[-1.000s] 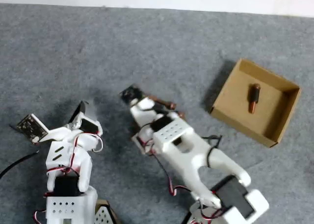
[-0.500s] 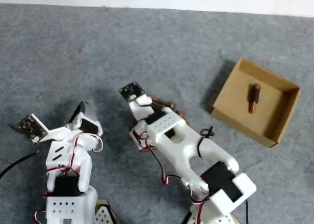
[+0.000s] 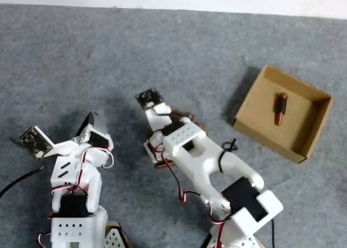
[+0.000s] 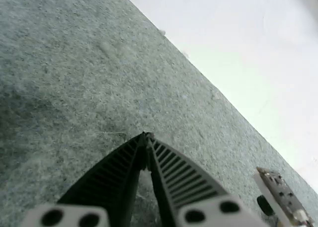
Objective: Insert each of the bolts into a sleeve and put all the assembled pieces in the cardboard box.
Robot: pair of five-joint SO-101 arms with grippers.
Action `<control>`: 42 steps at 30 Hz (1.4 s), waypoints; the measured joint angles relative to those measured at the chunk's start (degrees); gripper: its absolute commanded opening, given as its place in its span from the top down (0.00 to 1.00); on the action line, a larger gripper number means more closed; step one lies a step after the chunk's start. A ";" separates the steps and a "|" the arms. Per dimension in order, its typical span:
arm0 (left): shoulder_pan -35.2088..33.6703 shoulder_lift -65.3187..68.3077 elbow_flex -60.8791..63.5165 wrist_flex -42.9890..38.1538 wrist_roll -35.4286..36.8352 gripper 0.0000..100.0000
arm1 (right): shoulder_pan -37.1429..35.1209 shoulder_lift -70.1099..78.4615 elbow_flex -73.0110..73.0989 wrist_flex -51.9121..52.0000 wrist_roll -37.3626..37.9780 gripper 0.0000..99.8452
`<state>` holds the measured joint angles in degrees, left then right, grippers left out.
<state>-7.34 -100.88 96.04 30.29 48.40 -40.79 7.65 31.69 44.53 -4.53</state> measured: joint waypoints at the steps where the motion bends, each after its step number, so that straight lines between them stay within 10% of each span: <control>1: 0.00 0.00 0.00 0.00 0.00 0.99 | 0.00 0.00 -0.35 0.00 -0.44 0.85; 27: 0.00 0.00 0.00 0.00 0.00 0.99 | 2.11 -0.44 -1.58 0.00 0.53 1.00; 42: -3.16 0.00 0.00 0.00 0.00 0.99 | 7.56 -35.16 21.89 -9.32 9.05 1.00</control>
<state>-10.51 -100.88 96.04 30.29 48.40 -33.23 -27.52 53.58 35.21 4.53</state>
